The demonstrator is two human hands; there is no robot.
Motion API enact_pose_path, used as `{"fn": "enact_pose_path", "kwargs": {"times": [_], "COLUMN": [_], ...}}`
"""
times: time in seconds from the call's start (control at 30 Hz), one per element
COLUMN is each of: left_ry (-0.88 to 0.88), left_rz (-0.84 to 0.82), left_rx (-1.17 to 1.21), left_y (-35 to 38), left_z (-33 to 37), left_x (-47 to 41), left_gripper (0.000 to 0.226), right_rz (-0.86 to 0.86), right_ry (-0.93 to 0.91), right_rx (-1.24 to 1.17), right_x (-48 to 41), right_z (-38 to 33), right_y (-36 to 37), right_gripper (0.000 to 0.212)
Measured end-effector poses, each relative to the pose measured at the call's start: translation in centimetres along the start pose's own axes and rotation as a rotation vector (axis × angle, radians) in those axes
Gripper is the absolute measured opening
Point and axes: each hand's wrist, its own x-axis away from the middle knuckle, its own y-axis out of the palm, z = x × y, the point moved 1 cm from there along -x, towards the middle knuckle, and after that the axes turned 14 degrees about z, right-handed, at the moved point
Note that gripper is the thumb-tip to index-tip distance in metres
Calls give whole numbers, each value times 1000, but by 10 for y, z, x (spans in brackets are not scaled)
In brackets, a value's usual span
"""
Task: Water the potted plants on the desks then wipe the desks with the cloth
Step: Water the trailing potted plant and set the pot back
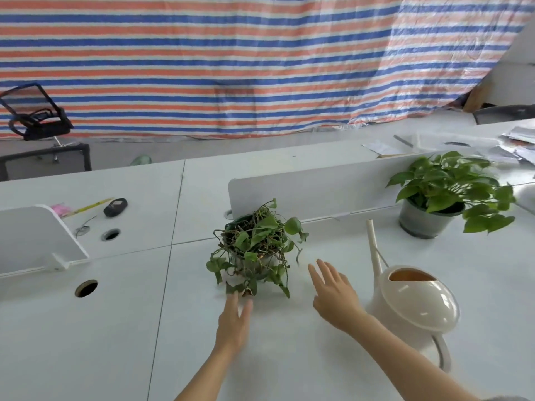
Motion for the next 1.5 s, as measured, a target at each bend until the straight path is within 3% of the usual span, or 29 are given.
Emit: {"fn": "enact_pose_path", "kwargs": {"times": [0.07, 0.13, 0.27, 0.4, 0.47, 0.57, 0.67, 0.8, 1.0, 1.3, 1.4, 1.5], "left_ry": [90, 207, 344, 379, 367, 349, 340, 326, 343, 286, 244, 323], "left_rz": [-64, -114, -207, -243, -267, -293, -313, -350, -391, -432, -327, -391], "left_rx": [-200, -451, -702, -858, -897, -901, -903, -900, -918, -909, -732, -444], "left_y": [7, 18, 43, 60, 64, 64, 63, 62, 61, 60, 78, 110], "left_z": [-14, -25, -36, -46, -50, -52, -51, -49, -49, -42, -14, 22], "left_x": [21, 37, 63, 75, 77, 78, 77, 76, 74, 74, 96, 132], "left_gripper": [70, 65, 60, 59, 60, 64, 68, 72, 73, 72, 63, 65], "right_rz": [117, 259, 535, 556, 556, 441, 359, 255, 79, 292, 277, 263], "right_ry": [-16, 9, 217, 464, 619, 864, 1172, 1270, 1427, 1582, 1564, 1566], "right_rx": [68, 99, 74, -43, -148, -408, -713, -1047, -1204, -1154, -1160, -1166], "right_x": [26, 54, 101, 138, 150, 154, 152, 144, 142, 197, 224, 253], "right_z": [18, 37, 62, 68, 76, 83, 84, 85, 80, 62, 58, 59], "right_y": [-11, -19, -32, -27, -21, -19, -28, -32, -39, -72, -95, -120], "right_gripper": [79, 67, 44, 63, 50, 29, 28, 25, 35, 49, 49, 52]}}
